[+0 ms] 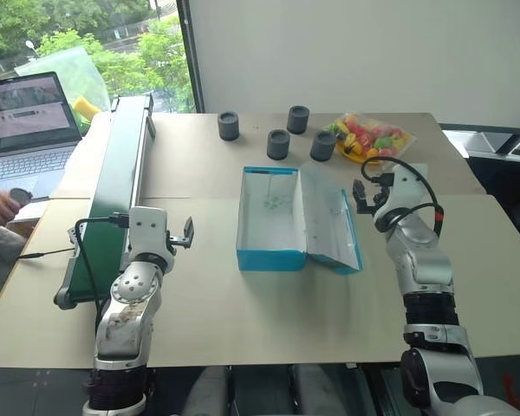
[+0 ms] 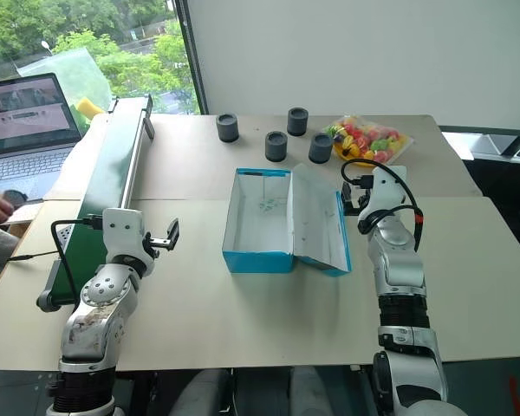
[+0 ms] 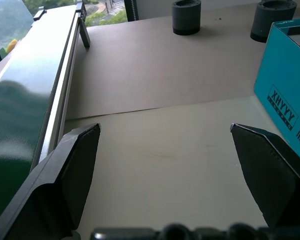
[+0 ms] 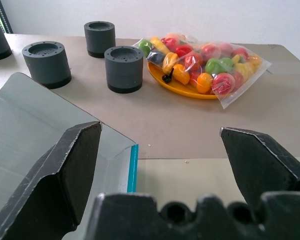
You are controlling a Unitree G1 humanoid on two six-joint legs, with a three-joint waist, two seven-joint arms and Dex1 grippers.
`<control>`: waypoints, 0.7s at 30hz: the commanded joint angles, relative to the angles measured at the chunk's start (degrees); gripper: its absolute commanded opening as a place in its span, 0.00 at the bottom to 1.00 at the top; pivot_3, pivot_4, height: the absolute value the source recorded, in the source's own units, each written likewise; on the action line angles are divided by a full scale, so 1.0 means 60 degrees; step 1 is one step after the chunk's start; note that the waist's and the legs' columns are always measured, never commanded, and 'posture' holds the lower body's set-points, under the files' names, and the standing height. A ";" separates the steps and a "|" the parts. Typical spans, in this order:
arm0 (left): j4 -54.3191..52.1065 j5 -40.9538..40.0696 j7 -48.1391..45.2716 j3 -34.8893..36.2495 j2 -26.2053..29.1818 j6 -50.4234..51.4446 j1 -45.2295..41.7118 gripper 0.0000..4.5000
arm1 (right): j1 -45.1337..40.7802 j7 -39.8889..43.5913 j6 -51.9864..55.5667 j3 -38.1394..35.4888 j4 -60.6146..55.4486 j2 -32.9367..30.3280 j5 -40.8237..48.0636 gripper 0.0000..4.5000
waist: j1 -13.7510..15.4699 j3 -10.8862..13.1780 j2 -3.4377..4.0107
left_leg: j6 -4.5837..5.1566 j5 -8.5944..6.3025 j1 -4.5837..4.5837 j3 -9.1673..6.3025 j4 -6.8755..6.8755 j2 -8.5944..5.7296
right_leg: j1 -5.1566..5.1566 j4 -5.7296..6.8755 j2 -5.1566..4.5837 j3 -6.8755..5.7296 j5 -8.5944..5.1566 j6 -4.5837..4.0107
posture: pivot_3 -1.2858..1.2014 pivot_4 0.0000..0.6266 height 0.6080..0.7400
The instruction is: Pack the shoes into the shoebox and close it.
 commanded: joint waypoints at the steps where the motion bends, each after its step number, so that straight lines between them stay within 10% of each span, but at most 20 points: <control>1: -0.0064 0.0193 0.0088 -0.0066 -0.0039 -0.0102 -0.0054 0.99 | -0.0096 0.0217 0.0119 0.0072 -0.0574 0.0044 0.0092 1.00 | 0.0000 0.0000 0.0000 | 0.0000 0.0000 0.0000 0.0000 0.0000 0.0000 | 0.0000 0.0000 0.0000 0.0000 0.0000 0.0000 | 0.52 0.24 0.93; 14: -0.0660 -0.0643 0.0720 0.2284 -0.0585 -0.0056 0.1054 0.99 | -0.1503 0.5927 0.2754 0.3602 -0.3999 0.0137 0.2357 1.00 | 0.0020 -0.0001 -0.0001 | -0.0003 -0.0002 0.0002 -0.0013 -0.0005 0.0036 | -0.0008 -0.0008 0.0024 -0.0012 0.0010 -0.0016 | 0.52 0.24 0.93; 21: -0.0914 -0.1234 0.0857 0.3545 -0.0544 0.0448 0.1514 0.99 | -0.1265 0.6409 0.2935 0.4835 -0.4649 -0.0045 0.1971 1.00 | 0.0190 -0.0003 -0.0006 | -0.0012 -0.0012 -0.0003 -0.0027 -0.0004 0.0032 | -0.0009 -0.0033 -0.0008 -0.0076 0.0015 -0.0026 | 0.52 0.24 0.93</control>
